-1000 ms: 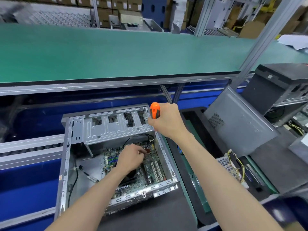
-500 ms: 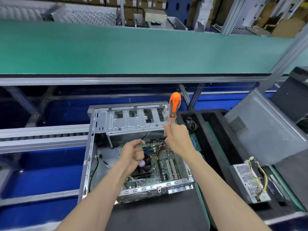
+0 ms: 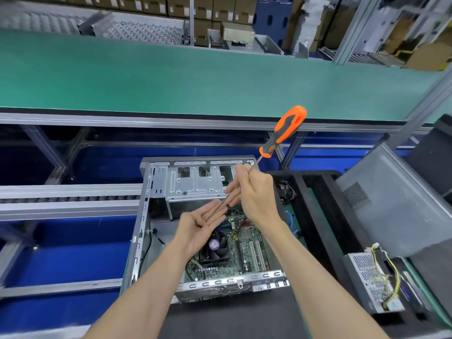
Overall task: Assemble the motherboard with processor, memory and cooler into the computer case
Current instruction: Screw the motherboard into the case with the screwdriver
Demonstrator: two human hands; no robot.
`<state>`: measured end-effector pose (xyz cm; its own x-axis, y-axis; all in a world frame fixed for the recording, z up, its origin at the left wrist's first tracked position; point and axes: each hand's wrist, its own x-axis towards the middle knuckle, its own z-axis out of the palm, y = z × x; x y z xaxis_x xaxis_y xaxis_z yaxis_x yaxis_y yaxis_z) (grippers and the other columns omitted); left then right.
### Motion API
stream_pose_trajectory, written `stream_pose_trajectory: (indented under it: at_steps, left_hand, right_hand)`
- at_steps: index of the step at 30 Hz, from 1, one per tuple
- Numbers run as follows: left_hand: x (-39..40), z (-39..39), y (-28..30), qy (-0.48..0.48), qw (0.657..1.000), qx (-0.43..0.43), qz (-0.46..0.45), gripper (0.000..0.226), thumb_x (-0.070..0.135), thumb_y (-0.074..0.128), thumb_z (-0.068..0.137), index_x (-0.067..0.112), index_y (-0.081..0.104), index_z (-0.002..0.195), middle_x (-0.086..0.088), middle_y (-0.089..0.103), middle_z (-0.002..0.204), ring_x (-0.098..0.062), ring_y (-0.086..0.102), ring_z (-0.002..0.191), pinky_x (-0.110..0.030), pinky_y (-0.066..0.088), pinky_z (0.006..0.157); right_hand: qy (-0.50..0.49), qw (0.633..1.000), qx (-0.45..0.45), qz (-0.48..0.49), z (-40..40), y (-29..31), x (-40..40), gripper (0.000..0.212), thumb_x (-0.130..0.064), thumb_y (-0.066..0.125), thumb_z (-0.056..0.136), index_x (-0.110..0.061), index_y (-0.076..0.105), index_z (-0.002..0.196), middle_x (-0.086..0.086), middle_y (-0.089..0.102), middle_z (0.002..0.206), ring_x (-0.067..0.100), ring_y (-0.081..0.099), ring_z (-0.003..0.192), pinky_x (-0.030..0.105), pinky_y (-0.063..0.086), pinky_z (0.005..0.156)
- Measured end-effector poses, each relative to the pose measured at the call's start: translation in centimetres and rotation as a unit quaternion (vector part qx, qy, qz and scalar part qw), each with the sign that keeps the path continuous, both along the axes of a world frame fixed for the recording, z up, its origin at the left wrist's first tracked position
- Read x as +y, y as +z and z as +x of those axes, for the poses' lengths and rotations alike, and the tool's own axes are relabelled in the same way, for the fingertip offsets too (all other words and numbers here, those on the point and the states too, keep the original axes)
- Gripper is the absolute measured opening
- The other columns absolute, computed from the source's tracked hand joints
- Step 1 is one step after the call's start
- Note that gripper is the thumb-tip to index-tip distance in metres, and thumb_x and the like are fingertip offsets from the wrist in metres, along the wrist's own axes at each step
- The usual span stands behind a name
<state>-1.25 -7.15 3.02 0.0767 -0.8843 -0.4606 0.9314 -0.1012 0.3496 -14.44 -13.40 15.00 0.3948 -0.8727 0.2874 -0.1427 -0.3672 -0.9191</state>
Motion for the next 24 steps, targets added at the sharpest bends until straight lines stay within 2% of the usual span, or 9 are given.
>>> stream_pose_trajectory:
  at_steps: [3, 7, 10, 13, 16, 18, 20, 22, 24]
  left_hand:
    - [0.1, 0.1, 0.1, -0.014, 1.0, 0.0, -0.02, 0.081, -0.019, 0.012, 0.063, -0.015, 0.038, 0.139, -0.035, 0.05, 0.138, -0.048, 0.047, 0.132, -0.054, 0.028, 0.118]
    - [0.2, 0.0, 0.3, -0.009, 0.999, 0.008, -0.041, 0.084, -0.016, 0.018, 0.057, -0.017, 0.037, 0.139, -0.038, 0.046, 0.139, -0.052, 0.046, 0.13, -0.059, 0.027, 0.116]
    - [0.3, 0.1, 0.5, -0.009, 0.998, 0.023, -0.059, 0.085, -0.015, 0.02, 0.057, -0.018, 0.036, 0.139, -0.039, 0.044, 0.141, -0.052, 0.042, 0.133, -0.061, 0.023, 0.118]
    - [0.5, 0.1, 0.7, -0.012, 0.996, 0.042, -0.079, 0.084, -0.016, 0.019, 0.057, -0.019, 0.035, 0.14, -0.04, 0.041, 0.142, -0.053, 0.039, 0.135, -0.06, 0.022, 0.118]
    - [0.6, 0.1, 0.9, -0.003, 0.995, 0.06, -0.084, 0.083, -0.017, 0.019, 0.057, -0.02, 0.035, 0.139, -0.041, 0.042, 0.141, -0.055, 0.041, 0.133, -0.06, 0.029, 0.114]
    - [0.6, 0.0, 1.0, 0.003, 0.995, 0.06, -0.082, 0.079, -0.016, 0.019, 0.06, -0.021, 0.039, 0.136, -0.041, 0.044, 0.139, -0.056, 0.044, 0.129, -0.06, 0.037, 0.109]
    - [0.7, 0.0, 0.9, 0.01, 0.997, 0.056, -0.06, 0.066, -0.01, 0.024, 0.068, -0.023, 0.047, 0.128, -0.041, 0.05, 0.133, -0.056, 0.052, 0.122, -0.056, 0.049, 0.099]
    - [0.9, 0.0, 0.8, 0.01, 0.999, 0.029, -0.012, 0.048, 0.002, 0.04, 0.077, -0.022, 0.062, 0.111, -0.04, 0.058, 0.124, -0.052, 0.061, 0.112, -0.047, 0.059, 0.082]
    - [1.0, 0.0, 0.8, -0.012, 0.999, -0.022, 0.033, 0.037, 0.015, 0.058, 0.079, -0.015, 0.072, 0.095, -0.035, 0.065, 0.115, -0.046, 0.067, 0.103, -0.036, 0.061, 0.067]
  right_hand:
    - [0.011, 1.0, -0.009, 0.005, 0.6, 0.0, 0.2, 0.054, -0.034, 0.04, 0.106, -0.003, 0.061, 0.067, 0.01, 0.063, 0.05, 0.022, 0.065, 0.042, 0.033, 0.051, 0.039]
    - [0.011, 1.0, -0.011, 0.01, 1.0, -0.1, 0.4, 0.058, -0.032, 0.039, 0.106, 0.003, 0.062, 0.067, 0.008, 0.063, 0.047, 0.022, 0.063, 0.04, 0.023, 0.047, 0.039]
    - [0.008, 1.0, -0.012, 0.016, 1.0, 0.0, 0.4, 0.059, -0.03, 0.038, 0.107, 0.004, 0.062, 0.066, 0.009, 0.062, 0.046, 0.023, 0.062, 0.039, 0.025, 0.048, 0.039]
    - [-0.002, 1.0, -0.016, 0.023, 0.7, 0.5, 0.2, 0.058, -0.03, 0.038, 0.107, 0.005, 0.063, 0.067, 0.009, 0.064, 0.05, 0.024, 0.065, 0.042, 0.028, 0.049, 0.04]
    - [-0.002, 0.999, -0.037, 0.029, 0.5, 1.3, -0.1, 0.052, -0.025, 0.038, 0.108, 0.006, 0.058, 0.071, 0.009, 0.067, 0.055, 0.029, 0.065, 0.044, 0.028, 0.049, 0.039]
    - [-0.005, 0.999, -0.039, 0.027, 0.4, 1.6, -0.2, 0.051, -0.024, 0.038, 0.108, 0.006, 0.057, 0.071, 0.01, 0.067, 0.055, 0.03, 0.065, 0.043, 0.03, 0.049, 0.039]
    - [-0.008, 0.999, -0.036, 0.03, 0.4, 1.6, -0.2, 0.051, -0.023, 0.038, 0.108, 0.006, 0.057, 0.07, 0.011, 0.067, 0.056, 0.031, 0.064, 0.043, 0.036, 0.051, 0.04]
    - [-0.01, 0.999, -0.035, 0.038, 0.3, 1.5, -0.3, 0.051, -0.023, 0.038, 0.108, 0.007, 0.057, 0.071, 0.011, 0.067, 0.057, 0.032, 0.065, 0.044, 0.044, 0.051, 0.042]
    - [-0.011, 0.999, -0.036, 0.039, 0.3, 1.5, -0.5, 0.05, -0.025, 0.039, 0.108, 0.006, 0.057, 0.072, 0.01, 0.068, 0.058, 0.032, 0.065, 0.044, 0.042, 0.05, 0.042]
